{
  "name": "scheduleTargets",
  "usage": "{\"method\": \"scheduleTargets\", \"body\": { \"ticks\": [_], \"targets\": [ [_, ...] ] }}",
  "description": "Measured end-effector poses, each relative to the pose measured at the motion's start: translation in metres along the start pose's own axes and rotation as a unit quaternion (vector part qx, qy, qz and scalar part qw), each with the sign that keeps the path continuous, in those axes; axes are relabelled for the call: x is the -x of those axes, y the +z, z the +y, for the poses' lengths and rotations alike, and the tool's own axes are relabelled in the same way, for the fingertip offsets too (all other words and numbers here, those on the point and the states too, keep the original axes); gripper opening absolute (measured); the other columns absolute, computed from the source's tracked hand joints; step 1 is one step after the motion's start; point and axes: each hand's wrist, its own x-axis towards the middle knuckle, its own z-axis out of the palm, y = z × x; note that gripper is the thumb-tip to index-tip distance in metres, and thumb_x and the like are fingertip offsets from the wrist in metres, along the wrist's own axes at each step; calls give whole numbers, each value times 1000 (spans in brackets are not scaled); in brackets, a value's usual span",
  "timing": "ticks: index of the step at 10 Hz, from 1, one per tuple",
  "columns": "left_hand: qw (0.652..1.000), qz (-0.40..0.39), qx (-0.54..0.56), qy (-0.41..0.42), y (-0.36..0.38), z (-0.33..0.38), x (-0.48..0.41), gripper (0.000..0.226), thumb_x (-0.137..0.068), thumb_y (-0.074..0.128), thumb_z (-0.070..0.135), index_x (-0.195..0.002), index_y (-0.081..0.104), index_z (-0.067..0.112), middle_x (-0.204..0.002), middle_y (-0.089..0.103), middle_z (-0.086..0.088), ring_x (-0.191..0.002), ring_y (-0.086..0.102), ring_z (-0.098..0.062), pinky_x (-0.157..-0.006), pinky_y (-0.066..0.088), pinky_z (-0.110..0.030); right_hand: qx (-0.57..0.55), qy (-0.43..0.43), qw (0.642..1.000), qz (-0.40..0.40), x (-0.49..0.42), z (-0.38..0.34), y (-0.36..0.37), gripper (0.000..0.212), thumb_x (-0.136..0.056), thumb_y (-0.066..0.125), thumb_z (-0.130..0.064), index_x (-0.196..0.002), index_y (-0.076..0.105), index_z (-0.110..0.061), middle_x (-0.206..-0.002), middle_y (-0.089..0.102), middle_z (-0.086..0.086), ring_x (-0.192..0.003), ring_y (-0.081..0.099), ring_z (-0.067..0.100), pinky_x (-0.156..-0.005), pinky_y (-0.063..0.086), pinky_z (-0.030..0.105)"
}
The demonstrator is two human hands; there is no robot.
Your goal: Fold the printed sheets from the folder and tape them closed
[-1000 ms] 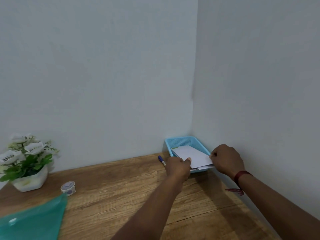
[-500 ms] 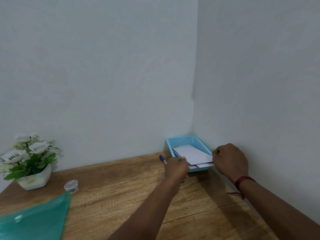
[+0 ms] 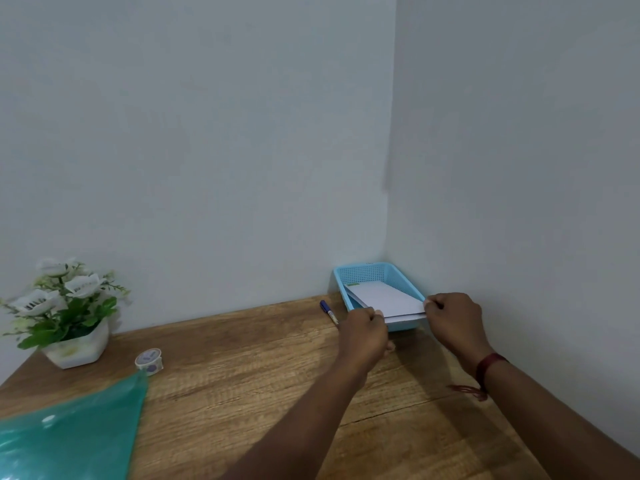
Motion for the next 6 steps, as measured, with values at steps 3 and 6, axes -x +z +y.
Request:
{"method": "scheduleTargets", "body": {
  "ticks": [3, 6],
  "targets": [
    [1000, -9, 12, -18, 0, 2, 3, 36, -104, 42, 19, -137, 49, 7, -112, 63, -10, -72, 63, -11, -49, 46, -15, -115, 51, 992, -14, 4, 3, 3, 22, -95, 57, -14, -102, 75, -3, -87, 72, 8, -77, 66, 19, -67, 54, 26],
    [998, 4, 53, -32, -11, 7, 8, 43, -100, 45, 17, -143, 44, 12, -111, 58, -3, -81, 64, -15, -54, 49, -19, -65, 10, 997, 31, 12, -6, -8, 26, -97, 51, -16, -90, 75, -8, -84, 72, 11, -72, 61, 21, -61, 39, 24]
  ]
}}
